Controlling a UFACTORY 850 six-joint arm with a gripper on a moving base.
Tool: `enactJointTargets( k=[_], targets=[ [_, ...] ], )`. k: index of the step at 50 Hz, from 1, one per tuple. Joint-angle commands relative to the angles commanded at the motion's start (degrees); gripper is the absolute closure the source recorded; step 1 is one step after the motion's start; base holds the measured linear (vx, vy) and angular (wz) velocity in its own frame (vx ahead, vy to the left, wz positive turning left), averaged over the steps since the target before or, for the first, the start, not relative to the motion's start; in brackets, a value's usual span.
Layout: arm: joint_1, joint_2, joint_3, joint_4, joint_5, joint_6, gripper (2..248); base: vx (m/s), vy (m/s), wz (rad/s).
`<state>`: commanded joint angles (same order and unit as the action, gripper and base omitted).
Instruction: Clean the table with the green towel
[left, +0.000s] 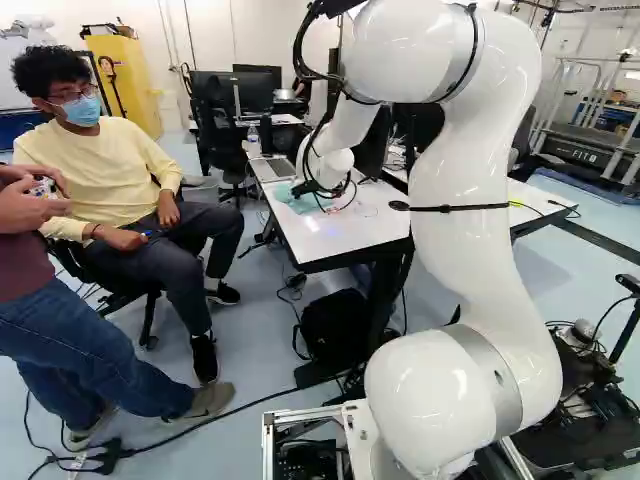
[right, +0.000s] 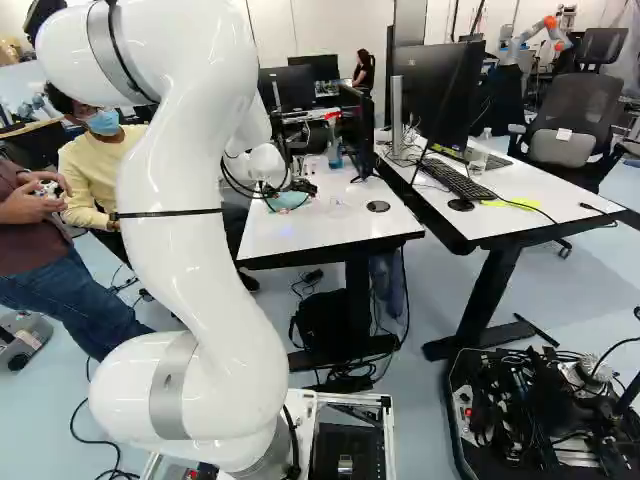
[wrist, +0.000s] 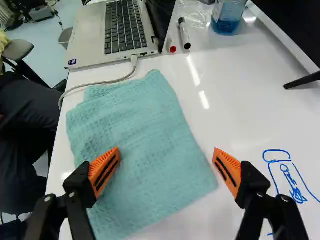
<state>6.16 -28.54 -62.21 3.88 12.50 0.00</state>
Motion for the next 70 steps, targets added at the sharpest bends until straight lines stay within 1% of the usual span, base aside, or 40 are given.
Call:
enactJointTargets(
  k=[10, 19, 29, 47, 70],
  targets=[
    [0.0, 0.2, 0.2, 0.0, 0.0, 0.0, 3, 0.000, 0.000, 0.000],
    [0.1, 1.6, 2.1, 0.0, 0.0, 0.0, 3, 0.000, 0.000, 0.000],
    [0.3, 4.1, 5.1, 0.0, 0.0, 0.0, 3, 0.000, 0.000, 0.000],
    [0.6, 10.9, 11.1, 0.0, 0.0, 0.0, 3, 0.000, 0.000, 0.000],
    [0.7, 15.0, 12.5, 0.0, 0.0, 0.0, 3, 0.000, 0.000, 0.000]
  ],
)
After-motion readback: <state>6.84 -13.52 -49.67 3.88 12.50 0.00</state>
